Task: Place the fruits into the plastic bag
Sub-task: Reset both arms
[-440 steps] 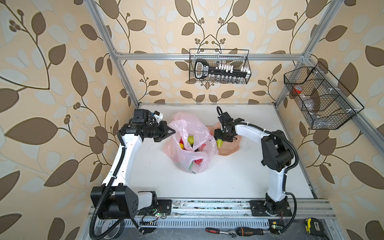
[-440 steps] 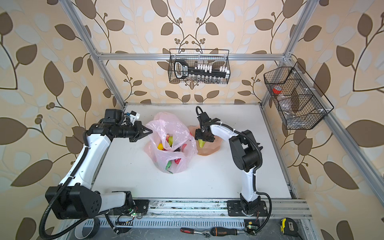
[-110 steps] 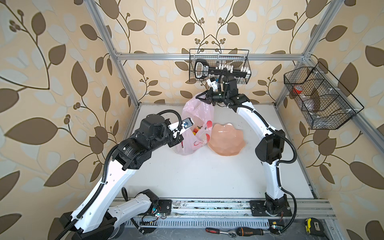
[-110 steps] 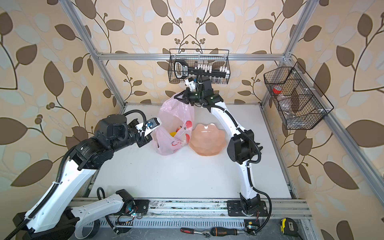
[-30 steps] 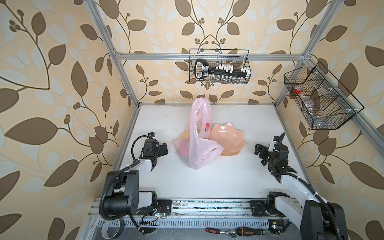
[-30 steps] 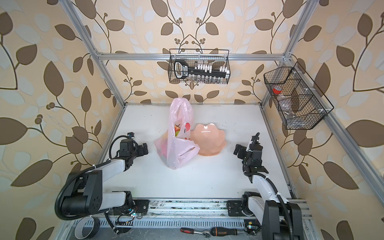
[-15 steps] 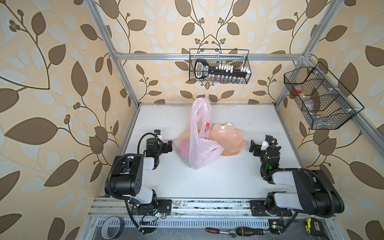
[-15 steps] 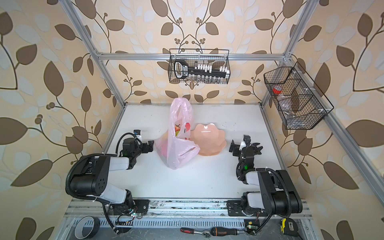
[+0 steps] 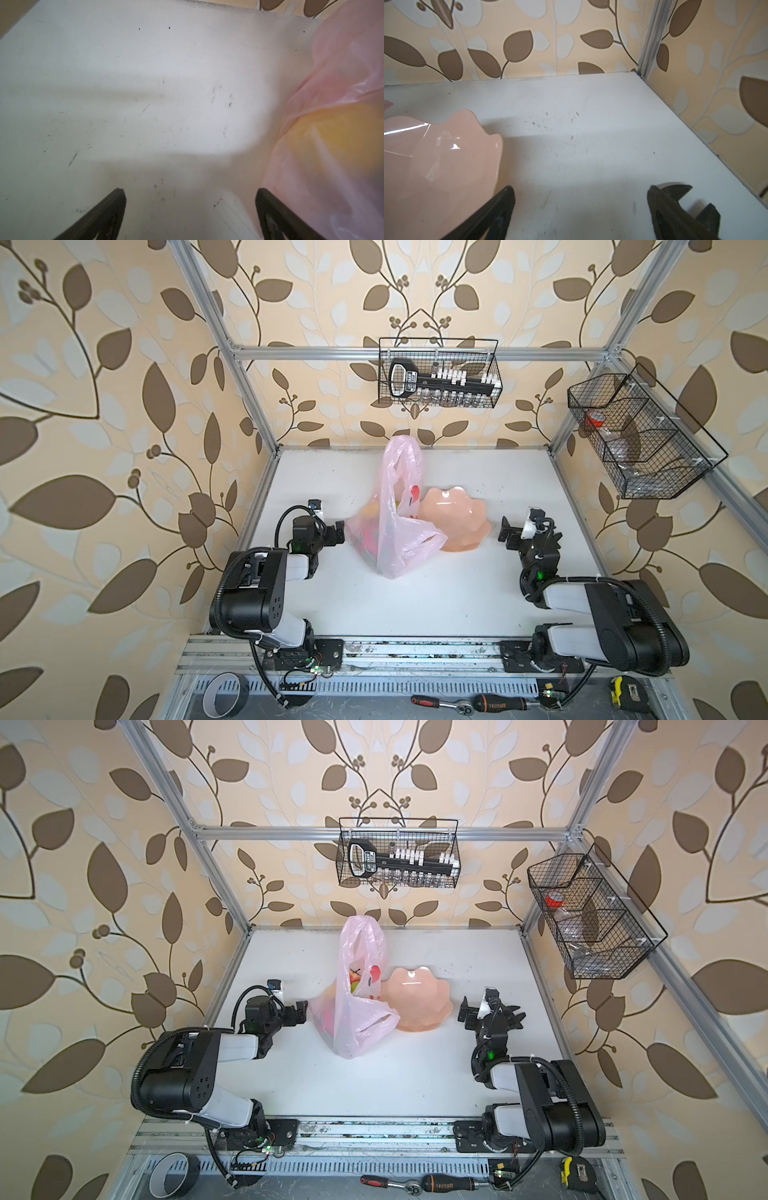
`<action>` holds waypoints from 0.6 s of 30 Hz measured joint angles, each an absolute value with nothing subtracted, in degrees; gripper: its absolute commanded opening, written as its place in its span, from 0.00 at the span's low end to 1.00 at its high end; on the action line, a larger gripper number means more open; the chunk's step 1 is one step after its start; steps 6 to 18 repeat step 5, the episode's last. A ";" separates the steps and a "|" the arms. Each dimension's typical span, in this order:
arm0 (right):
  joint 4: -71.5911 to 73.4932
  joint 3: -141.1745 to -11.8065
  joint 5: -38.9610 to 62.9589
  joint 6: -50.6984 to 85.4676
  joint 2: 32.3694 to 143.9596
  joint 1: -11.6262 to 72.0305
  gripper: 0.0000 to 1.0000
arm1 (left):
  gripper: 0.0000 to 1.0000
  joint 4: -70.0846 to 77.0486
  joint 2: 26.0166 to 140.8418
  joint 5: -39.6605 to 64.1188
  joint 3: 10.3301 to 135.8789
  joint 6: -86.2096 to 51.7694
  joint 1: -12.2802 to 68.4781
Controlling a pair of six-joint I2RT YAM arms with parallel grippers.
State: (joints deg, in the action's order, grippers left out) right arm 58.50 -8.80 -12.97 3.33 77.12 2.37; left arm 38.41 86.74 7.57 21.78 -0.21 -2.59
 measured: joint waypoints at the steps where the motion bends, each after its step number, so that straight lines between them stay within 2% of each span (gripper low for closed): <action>1: 58.48 -8.84 -11.92 3.36 77.17 1.87 1.00 | 0.99 38.39 86.74 7.57 21.78 -0.21 -2.59; 18: 58.39 -8.97 -10.41 3.36 77.23 0.84 1.00 | 0.99 38.41 86.74 7.57 21.78 -0.21 -2.59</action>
